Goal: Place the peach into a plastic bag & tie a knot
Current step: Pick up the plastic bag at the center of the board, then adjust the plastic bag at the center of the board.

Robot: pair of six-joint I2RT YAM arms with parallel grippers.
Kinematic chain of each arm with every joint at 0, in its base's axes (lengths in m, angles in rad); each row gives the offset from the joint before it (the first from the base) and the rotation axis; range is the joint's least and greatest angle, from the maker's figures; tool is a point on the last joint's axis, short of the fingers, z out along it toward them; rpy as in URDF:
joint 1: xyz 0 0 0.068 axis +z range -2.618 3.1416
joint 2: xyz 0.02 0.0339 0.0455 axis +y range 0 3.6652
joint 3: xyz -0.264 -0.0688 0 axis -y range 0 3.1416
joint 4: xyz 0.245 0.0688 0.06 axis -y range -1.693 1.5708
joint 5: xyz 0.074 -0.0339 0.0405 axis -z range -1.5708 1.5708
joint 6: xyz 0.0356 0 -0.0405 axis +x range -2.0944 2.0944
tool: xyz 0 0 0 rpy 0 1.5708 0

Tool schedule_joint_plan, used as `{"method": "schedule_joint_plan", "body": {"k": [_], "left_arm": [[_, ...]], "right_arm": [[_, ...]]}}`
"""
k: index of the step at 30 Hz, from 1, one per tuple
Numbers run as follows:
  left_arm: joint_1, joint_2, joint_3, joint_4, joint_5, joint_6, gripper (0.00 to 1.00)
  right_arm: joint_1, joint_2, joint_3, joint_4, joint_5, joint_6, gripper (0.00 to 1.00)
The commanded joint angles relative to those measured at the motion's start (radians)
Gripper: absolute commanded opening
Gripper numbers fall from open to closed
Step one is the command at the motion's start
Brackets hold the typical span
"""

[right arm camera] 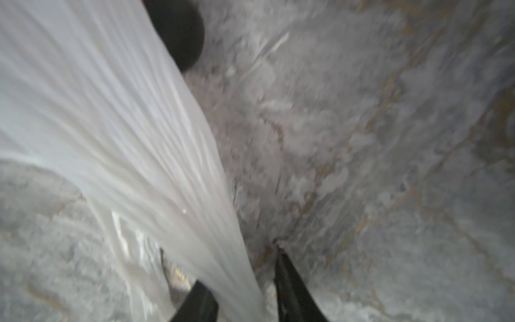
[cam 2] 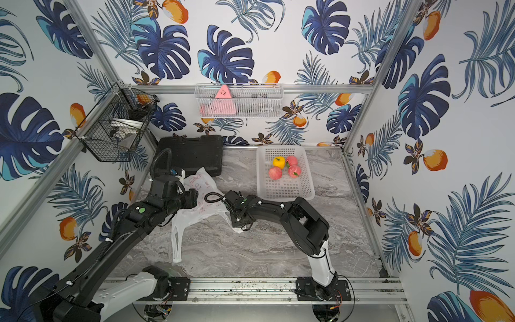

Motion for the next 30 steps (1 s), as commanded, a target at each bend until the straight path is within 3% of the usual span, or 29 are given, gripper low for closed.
{"method": "schedule_joint_plan", "body": {"k": [1, 6, 9, 14, 20, 25, 30], "left_arm": [[0.000, -0.016, 0.009, -0.009, 0.002, 0.037, 0.65], [-0.010, -0.001, 0.087, -0.080, 0.106, 0.160, 0.68], [-0.080, 0.009, 0.115, -0.102, 0.131, 0.201, 0.73], [-0.284, 0.072, 0.177, -0.150, 0.076, 0.190, 0.78], [-0.601, 0.208, 0.246, -0.125, -0.094, 0.175, 0.85], [-0.631, 0.250, 0.234, -0.119, -0.259, 0.193, 0.83], [-0.630, 0.237, 0.165, -0.026, -0.337, 0.177, 0.81]], "right_arm": [[-0.010, -0.006, 0.015, -0.012, 0.008, -0.003, 0.17], [-0.081, -0.215, 0.006, -0.055, -0.179, -0.022, 0.07], [-0.129, -0.332, 0.020, -0.148, -0.275, -0.061, 0.06], [-0.232, -0.481, 0.039, -0.253, -0.464, -0.086, 0.04], [-0.251, -0.517, 0.165, -0.366, -0.498, -0.138, 0.05], [-0.253, -0.534, 0.205, -0.381, -0.529, -0.150, 0.05], [-0.258, -0.557, 0.229, -0.373, -0.587, -0.131, 0.05]]}}
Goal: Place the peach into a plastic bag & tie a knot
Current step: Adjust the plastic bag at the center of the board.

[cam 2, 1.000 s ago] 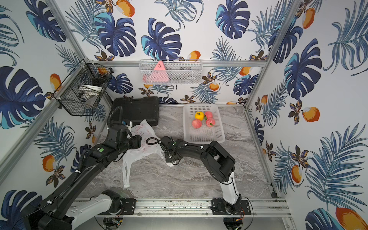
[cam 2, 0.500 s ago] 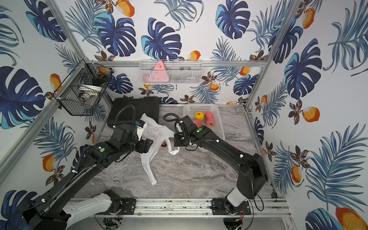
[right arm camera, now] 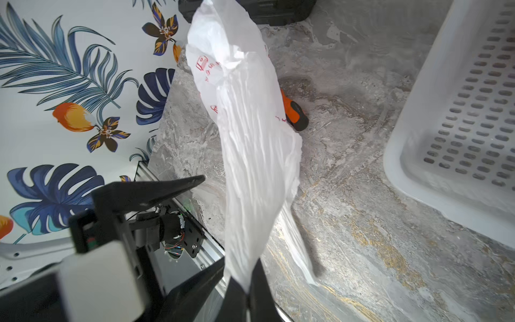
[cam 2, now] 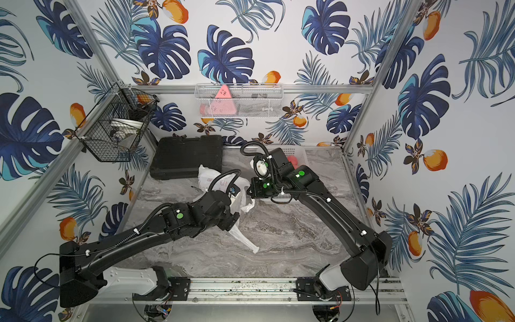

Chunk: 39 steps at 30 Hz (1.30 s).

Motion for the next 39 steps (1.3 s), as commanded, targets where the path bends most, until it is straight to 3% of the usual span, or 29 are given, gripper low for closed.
{"method": "schedule_joint_plan", "body": {"k": [1, 7, 11, 16, 20, 32, 36, 39], "left_arm": [[-0.002, 0.005, -0.026, 0.080, -0.103, -0.016, 0.82], [-0.002, 0.081, 0.021, 0.152, -0.175, -0.106, 0.86], [-0.002, 0.055, 0.052, 0.153, -0.128, -0.141, 0.86], [0.029, -0.089, 0.091, 0.021, 0.094, 0.042, 0.86], [0.055, -0.113, 0.136, -0.089, 0.178, 0.191, 0.85], [0.187, 0.094, 0.366, -0.097, 0.601, 0.414, 0.82], [0.200, 0.146, 0.368, -0.088, 0.590, 0.451, 0.78], [0.218, 0.148, 0.339, -0.058, 0.575, 0.469, 0.70]], "right_arm": [[-0.003, -0.019, 0.020, -0.009, -0.072, 0.016, 0.05], [-0.006, -0.024, 0.031, 0.031, -0.143, 0.066, 0.05], [-0.006, -0.022, 0.036, 0.047, -0.161, 0.077, 0.05], [-0.014, 0.006, 0.093, -0.071, -0.126, -0.026, 0.06], [-0.011, 0.032, 0.142, -0.164, -0.114, -0.132, 0.09], [0.020, 0.012, 0.131, -0.194, -0.029, -0.309, 0.10], [0.018, 0.024, 0.151, -0.179, -0.047, -0.319, 0.10], [0.011, 0.029, 0.166, -0.163, -0.086, -0.313, 0.09]]}}
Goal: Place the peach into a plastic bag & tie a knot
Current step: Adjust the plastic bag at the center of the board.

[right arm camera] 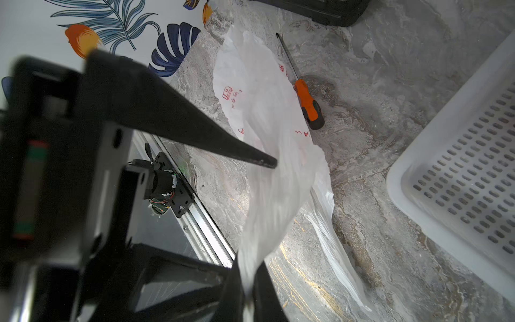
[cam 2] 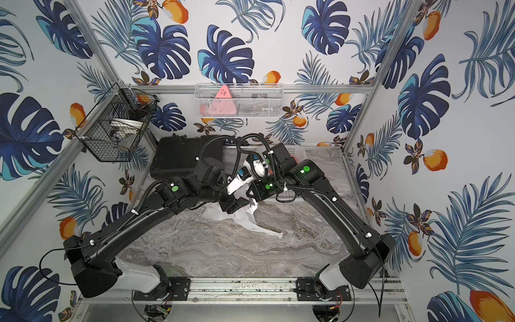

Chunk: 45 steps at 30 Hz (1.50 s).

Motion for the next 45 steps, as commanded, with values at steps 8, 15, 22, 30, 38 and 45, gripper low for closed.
{"method": "schedule_joint_plan", "body": {"k": [8, 15, 22, 30, 38, 45], "left_arm": [[0.014, 0.016, -0.053, 0.141, -0.043, -0.001, 0.11], [0.062, -0.045, -0.110, 0.180, -0.016, -0.110, 0.00], [0.156, -0.114, -0.152, 0.191, 0.146, -0.203, 0.00], [0.201, -0.135, -0.133, 0.156, 0.263, -0.241, 0.00], [0.200, -0.143, -0.125, 0.145, 0.296, -0.274, 0.00], [0.200, -0.153, -0.122, 0.161, 0.312, -0.321, 0.00]], "right_arm": [[-0.034, 0.037, 0.030, 0.069, -0.143, 0.020, 0.10], [-0.174, -0.032, -0.054, 0.225, -0.251, 0.172, 0.32], [-0.384, -0.150, -0.253, 0.368, -0.274, 0.348, 0.59], [-0.308, -0.127, -0.529, 0.458, -0.102, 0.377, 0.59], [-0.127, 0.049, -0.485, 0.544, -0.031, 0.353, 0.61], [-0.090, 0.110, -0.493, 0.617, -0.027, 0.363, 0.65]]}}
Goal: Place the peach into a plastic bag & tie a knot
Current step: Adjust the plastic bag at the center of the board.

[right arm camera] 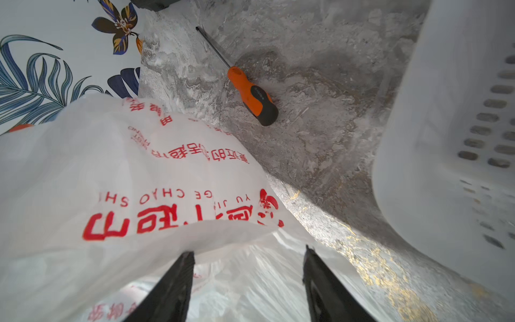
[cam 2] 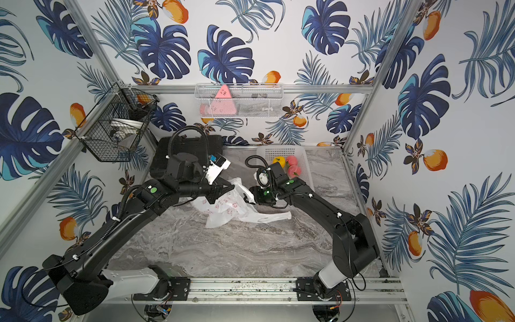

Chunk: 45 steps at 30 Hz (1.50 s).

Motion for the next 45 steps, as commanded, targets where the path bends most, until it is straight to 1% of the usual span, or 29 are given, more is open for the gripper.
{"method": "schedule_joint_plan", "body": {"k": [1, 3, 6, 9, 12, 16, 17, 18, 20, 21, 23, 24, 27, 30, 33, 35, 37, 38, 40, 41, 42, 45], "left_arm": [[0.002, -0.010, 0.012, 0.017, 0.025, -0.036, 0.00], [0.000, -0.020, 0.008, 0.026, 0.021, -0.046, 0.00], [0.002, -0.028, -0.004, 0.041, 0.004, -0.051, 0.00], [0.001, -0.027, 0.000, 0.032, 0.001, -0.054, 0.00], [0.002, -0.031, -0.001, 0.047, 0.019, -0.067, 0.00], [0.002, -0.038, 0.001, 0.064, 0.045, -0.099, 0.00], [0.002, -0.043, 0.001, 0.068, 0.049, -0.107, 0.00], [0.002, -0.051, -0.001, 0.075, 0.050, -0.114, 0.00], [0.002, -0.069, -0.006, 0.076, 0.045, -0.119, 0.00], [0.002, -0.074, -0.007, 0.070, 0.039, -0.118, 0.00], [0.003, -0.085, -0.010, 0.052, 0.024, -0.116, 0.00], [0.004, -0.091, -0.015, 0.044, 0.019, -0.114, 0.00], [0.011, -0.110, -0.032, 0.016, -0.011, -0.119, 0.00], [0.024, -0.125, -0.039, -0.048, -0.086, -0.123, 0.00], [0.045, -0.135, -0.033, -0.165, -0.214, -0.124, 0.00], [0.050, -0.146, -0.038, -0.235, -0.240, -0.126, 0.00], [0.051, -0.169, -0.064, -0.266, -0.236, -0.142, 0.00], [0.051, -0.180, -0.081, -0.273, -0.208, -0.149, 0.02], [0.051, -0.195, -0.109, -0.275, -0.161, -0.153, 0.18], [0.051, -0.197, -0.112, -0.281, -0.146, -0.150, 0.29], [0.050, -0.197, -0.104, -0.293, -0.143, -0.135, 0.38], [0.048, -0.192, -0.055, -0.311, -0.133, -0.067, 0.59]], "right_arm": [[0.010, 0.022, -0.009, 0.079, 0.024, 0.026, 0.65], [0.011, 0.034, -0.038, 0.145, 0.005, 0.051, 0.65], [0.036, 0.012, -0.079, 0.257, -0.025, 0.062, 0.65], [0.064, -0.046, -0.170, 0.340, -0.027, 0.069, 0.69], [0.066, -0.076, -0.231, 0.436, -0.048, 0.096, 0.73], [0.066, -0.032, -0.233, 0.506, -0.050, 0.121, 0.71], [0.066, -0.018, -0.234, 0.528, -0.050, 0.131, 0.68], [0.066, -0.006, -0.237, 0.552, -0.043, 0.142, 0.63], [0.066, 0.002, -0.245, 0.579, -0.014, 0.152, 0.48], [0.066, -0.001, -0.251, 0.585, 0.007, 0.154, 0.37], [0.064, -0.021, -0.254, 0.568, 0.038, 0.149, 0.23], [0.063, -0.037, -0.260, 0.559, 0.063, 0.143, 0.19], [0.046, -0.073, -0.262, 0.500, 0.116, 0.123, 0.09], [0.013, -0.092, -0.223, 0.347, 0.166, 0.062, 0.04], [0.010, -0.091, -0.129, 0.089, 0.274, -0.066, 0.03], [0.010, -0.086, -0.067, -0.053, 0.330, -0.137, 0.03], [0.011, -0.088, -0.032, -0.125, 0.377, -0.179, 0.03], [0.011, -0.090, -0.023, -0.137, 0.381, -0.194, 0.03], [0.013, -0.083, 0.005, -0.159, 0.363, -0.198, 0.03], [0.018, -0.077, 0.023, -0.167, 0.334, -0.196, 0.02], [0.026, -0.070, 0.040, -0.174, 0.305, -0.195, 0.02], [0.048, -0.048, 0.094, -0.207, 0.263, -0.198, 0.02]]}}
